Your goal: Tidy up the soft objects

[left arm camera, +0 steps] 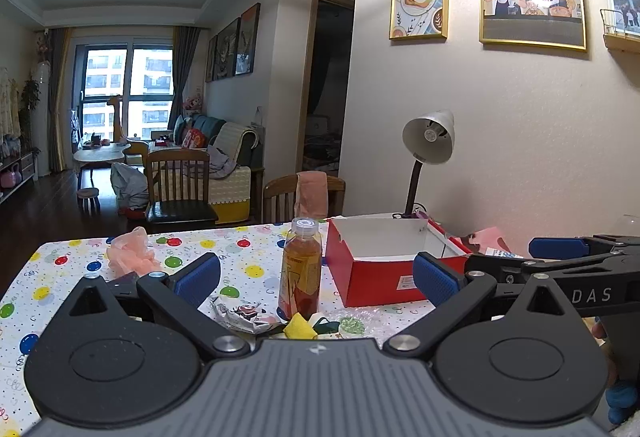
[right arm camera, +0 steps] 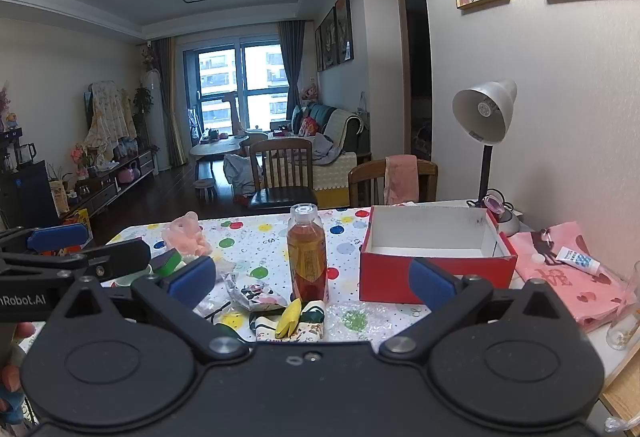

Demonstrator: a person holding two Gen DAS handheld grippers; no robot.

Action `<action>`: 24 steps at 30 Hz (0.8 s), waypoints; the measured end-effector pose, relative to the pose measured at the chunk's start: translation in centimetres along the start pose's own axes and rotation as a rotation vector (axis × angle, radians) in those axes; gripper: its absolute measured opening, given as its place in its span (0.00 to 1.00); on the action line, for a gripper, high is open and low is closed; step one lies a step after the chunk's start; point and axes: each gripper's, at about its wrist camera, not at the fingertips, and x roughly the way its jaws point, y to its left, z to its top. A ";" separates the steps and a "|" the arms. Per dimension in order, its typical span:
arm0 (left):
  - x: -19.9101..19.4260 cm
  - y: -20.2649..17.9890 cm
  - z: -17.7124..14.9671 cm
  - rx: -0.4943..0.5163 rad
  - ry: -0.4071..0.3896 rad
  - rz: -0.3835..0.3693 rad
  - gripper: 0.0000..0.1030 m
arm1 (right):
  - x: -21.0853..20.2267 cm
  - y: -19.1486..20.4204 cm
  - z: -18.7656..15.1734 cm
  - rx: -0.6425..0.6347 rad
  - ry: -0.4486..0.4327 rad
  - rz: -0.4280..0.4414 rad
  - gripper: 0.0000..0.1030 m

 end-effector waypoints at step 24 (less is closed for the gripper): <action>7.6 2.5 -2.6 -0.019 0.185 0.085 1.00 | 7.4 -2.1 -1.4 -0.044 0.148 0.107 1.00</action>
